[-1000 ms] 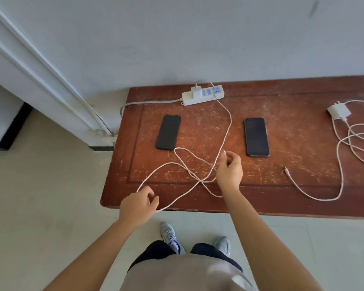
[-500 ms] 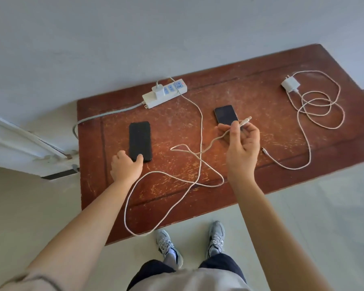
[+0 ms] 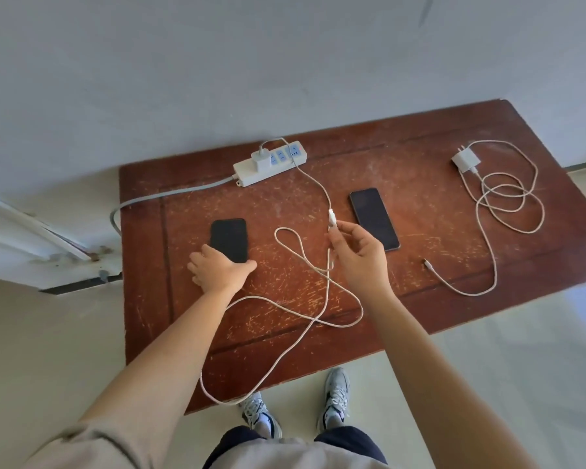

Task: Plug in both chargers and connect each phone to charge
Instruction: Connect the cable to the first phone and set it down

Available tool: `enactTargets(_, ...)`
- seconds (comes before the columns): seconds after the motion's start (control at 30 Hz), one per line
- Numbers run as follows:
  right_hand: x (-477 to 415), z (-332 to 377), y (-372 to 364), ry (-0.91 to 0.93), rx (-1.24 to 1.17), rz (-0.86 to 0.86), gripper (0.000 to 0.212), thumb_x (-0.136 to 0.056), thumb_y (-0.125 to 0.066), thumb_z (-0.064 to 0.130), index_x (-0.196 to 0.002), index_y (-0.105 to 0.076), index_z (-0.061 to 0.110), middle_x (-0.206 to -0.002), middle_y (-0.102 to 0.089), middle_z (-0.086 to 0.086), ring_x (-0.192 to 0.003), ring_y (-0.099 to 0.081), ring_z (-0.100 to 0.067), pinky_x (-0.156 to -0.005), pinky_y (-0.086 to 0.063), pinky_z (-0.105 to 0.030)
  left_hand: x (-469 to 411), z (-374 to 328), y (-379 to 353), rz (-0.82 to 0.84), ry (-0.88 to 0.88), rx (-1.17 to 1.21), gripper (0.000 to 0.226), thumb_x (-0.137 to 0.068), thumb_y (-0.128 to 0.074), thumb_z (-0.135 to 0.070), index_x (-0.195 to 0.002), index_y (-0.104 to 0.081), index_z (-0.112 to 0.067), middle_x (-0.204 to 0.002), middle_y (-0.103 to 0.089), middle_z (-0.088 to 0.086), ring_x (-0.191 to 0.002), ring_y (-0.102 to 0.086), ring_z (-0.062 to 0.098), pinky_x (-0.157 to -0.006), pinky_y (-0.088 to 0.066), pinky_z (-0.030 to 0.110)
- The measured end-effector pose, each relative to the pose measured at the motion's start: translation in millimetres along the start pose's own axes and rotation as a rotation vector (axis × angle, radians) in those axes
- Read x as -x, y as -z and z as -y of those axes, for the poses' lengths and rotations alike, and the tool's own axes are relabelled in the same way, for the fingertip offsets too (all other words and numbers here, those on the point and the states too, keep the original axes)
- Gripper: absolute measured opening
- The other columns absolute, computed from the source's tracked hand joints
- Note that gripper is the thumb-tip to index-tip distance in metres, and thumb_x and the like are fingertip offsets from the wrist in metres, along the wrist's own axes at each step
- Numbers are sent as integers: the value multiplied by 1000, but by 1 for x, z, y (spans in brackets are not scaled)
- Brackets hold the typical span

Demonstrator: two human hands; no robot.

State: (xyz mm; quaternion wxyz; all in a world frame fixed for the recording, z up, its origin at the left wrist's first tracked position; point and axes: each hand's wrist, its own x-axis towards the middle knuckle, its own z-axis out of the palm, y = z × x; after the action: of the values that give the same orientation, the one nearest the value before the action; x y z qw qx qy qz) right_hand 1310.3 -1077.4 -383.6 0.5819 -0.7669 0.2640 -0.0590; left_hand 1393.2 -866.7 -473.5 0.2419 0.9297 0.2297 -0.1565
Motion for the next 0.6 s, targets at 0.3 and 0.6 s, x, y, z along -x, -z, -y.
enactTargets(0.3,-38,90,12,889,386,-223,25,-102,-56,26,-116,-69,11,-106,-63,-3,-82,-58,-2,-64,-51,-20,8,-6,79,316,208,1054,61,-70,-84,-29,-120,-60,-4,-112,-65,19,-97,-69,30,-76,-56,39)
enactTargets(0.6,-25,161,20,153,-865,-40,19,-102,-56,29,-101,-75,28,-75,-68,9,-78,-69,-9,-72,-57,-27,46,-38,182,330,-215,1496,17,-67,-88,-10,-75,-77,-19,-74,-70,-1,-76,-67,18,-83,-57,43)
